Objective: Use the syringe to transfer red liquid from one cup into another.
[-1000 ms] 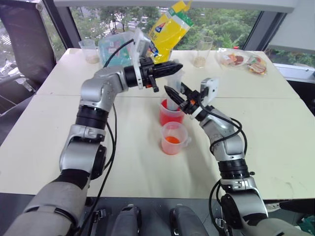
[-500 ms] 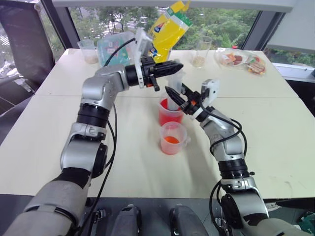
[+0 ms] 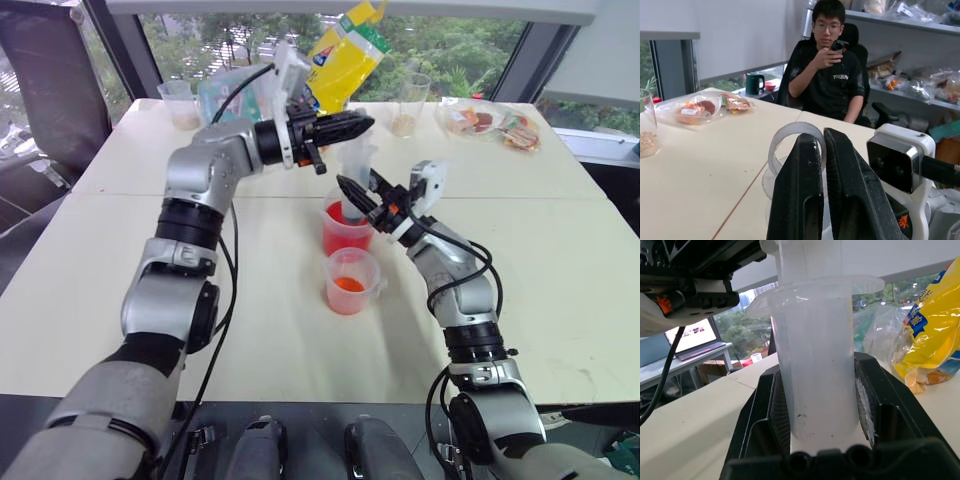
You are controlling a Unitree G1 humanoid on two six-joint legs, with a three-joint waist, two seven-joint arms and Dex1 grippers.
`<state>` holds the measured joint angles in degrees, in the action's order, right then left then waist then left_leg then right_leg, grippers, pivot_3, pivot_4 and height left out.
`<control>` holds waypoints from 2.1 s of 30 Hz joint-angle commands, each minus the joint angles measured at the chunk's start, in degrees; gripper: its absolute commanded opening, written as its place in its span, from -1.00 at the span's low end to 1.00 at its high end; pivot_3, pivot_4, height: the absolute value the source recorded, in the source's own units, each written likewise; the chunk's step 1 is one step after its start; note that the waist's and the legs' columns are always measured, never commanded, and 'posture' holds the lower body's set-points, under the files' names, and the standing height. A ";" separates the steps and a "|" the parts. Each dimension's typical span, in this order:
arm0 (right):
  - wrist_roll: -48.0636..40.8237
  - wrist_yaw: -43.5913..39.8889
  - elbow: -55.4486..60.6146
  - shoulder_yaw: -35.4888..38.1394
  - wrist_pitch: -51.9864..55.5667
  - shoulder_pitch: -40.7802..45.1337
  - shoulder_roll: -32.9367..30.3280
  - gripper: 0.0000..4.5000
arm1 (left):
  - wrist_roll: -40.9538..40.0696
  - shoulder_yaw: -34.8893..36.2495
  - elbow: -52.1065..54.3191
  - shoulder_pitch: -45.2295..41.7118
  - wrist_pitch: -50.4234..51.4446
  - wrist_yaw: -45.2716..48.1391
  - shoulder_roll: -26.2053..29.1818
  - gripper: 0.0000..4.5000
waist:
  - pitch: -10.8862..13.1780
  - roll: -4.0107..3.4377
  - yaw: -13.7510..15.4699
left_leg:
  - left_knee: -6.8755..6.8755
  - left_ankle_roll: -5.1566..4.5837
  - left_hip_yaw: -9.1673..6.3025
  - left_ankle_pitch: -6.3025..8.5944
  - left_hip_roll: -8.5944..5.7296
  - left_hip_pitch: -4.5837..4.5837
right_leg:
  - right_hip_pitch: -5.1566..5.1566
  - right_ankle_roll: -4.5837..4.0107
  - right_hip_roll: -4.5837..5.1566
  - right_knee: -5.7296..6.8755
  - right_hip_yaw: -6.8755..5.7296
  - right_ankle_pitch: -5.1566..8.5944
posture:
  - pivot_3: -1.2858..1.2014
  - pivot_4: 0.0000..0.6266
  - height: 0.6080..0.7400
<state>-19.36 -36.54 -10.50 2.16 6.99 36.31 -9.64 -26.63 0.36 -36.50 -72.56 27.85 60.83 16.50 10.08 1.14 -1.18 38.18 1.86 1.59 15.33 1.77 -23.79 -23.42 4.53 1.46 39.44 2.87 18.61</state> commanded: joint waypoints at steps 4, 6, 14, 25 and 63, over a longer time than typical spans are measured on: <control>0.63 -2.75 -0.26 -3.45 1.41 -1.67 0.19 -0.38 | -1.25 5.30 3.62 -5.35 -5.04 -2.41 1.53 -0.98 | 0.00 0.00 0.00 | 0.00 0.01 0.00 -0.01 0.00 0.00 | 0.00 0.00 0.00 0.00 0.00 0.00 | 0.03 -0.52 1.00; 0.42 -2.64 0.08 -3.22 1.54 -1.25 0.16 -0.38 | -1.22 5.04 4.15 -4.82 -4.70 -2.20 1.57 -0.98 | 0.00 0.00 0.00 | 0.00 0.02 0.00 -0.01 0.00 0.00 | 0.00 0.00 0.00 0.00 0.00 0.00 | 0.03 -0.52 1.00; -0.73 -1.63 1.08 -1.39 2.33 1.93 -0.10 -0.38 | -1.53 3.83 7.99 -1.00 -1.51 -1.24 1.93 0.12 | 0.00 0.00 -0.01 | 0.00 0.08 0.00 -0.05 0.00 0.00 | -0.01 0.00 0.00 0.02 0.00 0.00 | 0.03 -0.52 1.00; -2.65 -0.74 1.93 1.57 3.86 7.16 -1.37 -0.38 | -3.64 3.96 20.46 8.61 5.53 -1.05 6.77 0.98 | 0.00 0.00 -0.36 | -0.01 0.14 -0.01 -0.08 0.02 0.01 | -0.02 0.00 0.01 0.06 0.02 0.00 | 0.03 -0.52 1.00; -16.98 4.58 37.99 0.03 23.63 -12.91 -9.76 -0.38 | -9.69 4.02 24.90 8.25 12.48 -0.04 9.13 0.98 | 0.00 0.00 0.16 | 0.06 -0.04 -0.06 0.02 0.00 0.03 | 0.06 0.00 -0.03 0.06 -0.01 0.00 | 0.03 -0.52 1.00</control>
<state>-36.16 -31.89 24.51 2.03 31.97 23.05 -19.13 -35.72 3.57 -11.91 -62.45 41.61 60.34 25.56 10.08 1.14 -1.02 38.24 1.82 1.53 15.35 1.77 -23.76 -23.37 4.53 1.43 39.49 2.86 18.62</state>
